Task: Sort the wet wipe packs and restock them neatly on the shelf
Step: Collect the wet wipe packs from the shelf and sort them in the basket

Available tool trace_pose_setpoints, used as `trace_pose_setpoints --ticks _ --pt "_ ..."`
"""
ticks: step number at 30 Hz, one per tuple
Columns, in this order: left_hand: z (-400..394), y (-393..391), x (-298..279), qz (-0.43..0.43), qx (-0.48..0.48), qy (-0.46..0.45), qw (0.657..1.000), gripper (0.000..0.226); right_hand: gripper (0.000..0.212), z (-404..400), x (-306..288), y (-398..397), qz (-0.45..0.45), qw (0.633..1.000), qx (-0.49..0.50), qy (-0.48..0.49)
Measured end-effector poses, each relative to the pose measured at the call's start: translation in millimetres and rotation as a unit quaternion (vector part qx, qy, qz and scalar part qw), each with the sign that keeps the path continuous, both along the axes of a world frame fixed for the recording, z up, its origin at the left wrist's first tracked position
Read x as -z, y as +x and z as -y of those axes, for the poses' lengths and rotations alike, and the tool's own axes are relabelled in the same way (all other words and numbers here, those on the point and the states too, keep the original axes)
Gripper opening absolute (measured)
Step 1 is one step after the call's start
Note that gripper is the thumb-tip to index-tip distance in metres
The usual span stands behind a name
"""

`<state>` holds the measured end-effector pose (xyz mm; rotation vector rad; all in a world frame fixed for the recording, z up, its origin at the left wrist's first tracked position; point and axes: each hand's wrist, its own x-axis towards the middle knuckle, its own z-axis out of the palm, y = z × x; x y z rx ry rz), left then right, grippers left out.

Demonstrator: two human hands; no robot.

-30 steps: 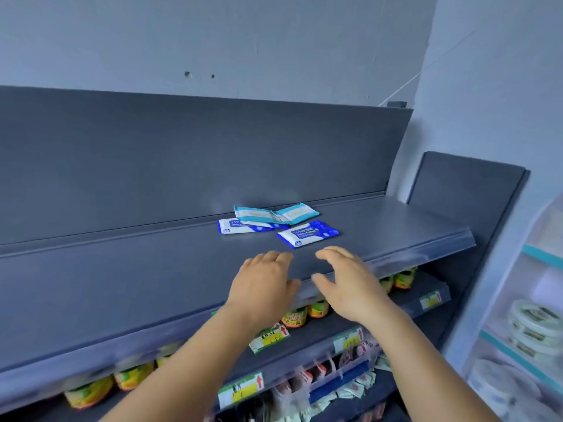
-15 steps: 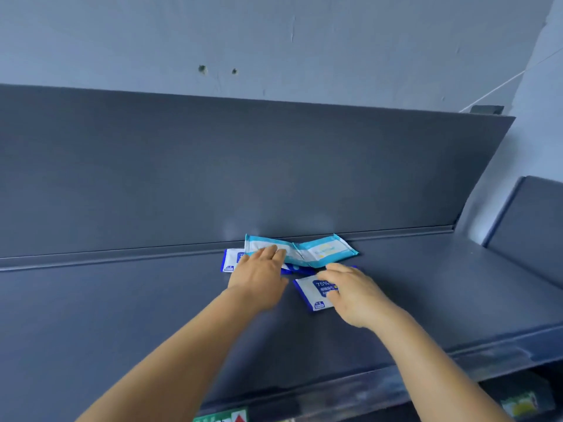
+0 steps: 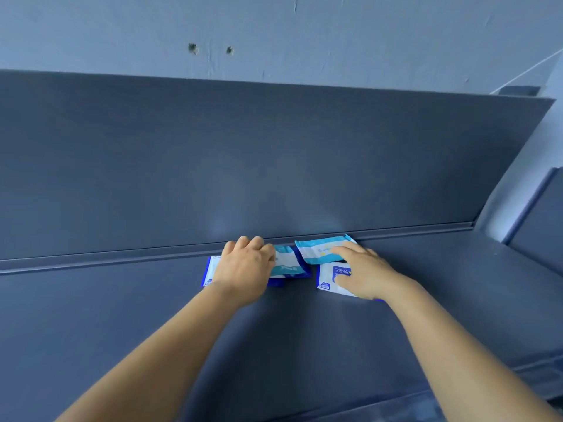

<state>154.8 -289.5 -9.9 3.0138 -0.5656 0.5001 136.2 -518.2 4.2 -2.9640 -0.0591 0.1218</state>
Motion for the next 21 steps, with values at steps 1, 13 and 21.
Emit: trace_pose_setpoints --ticks 1,13,21 --pt "0.0 3.8 -0.8 -0.011 -0.001 -0.017 1.0 0.031 0.062 -2.0 -0.3 5.5 -0.01 1.0 -0.017 -0.003" --pt "-13.4 6.3 -14.3 -0.177 -0.072 -0.004 0.982 0.07 0.048 -21.8 -6.2 22.8 -0.016 0.999 -0.021 -0.022" --pt "-27.2 -3.4 -25.4 -0.138 -0.072 -0.056 0.986 0.077 0.077 -22.0 -4.3 18.1 -0.039 0.998 0.031 -0.046"
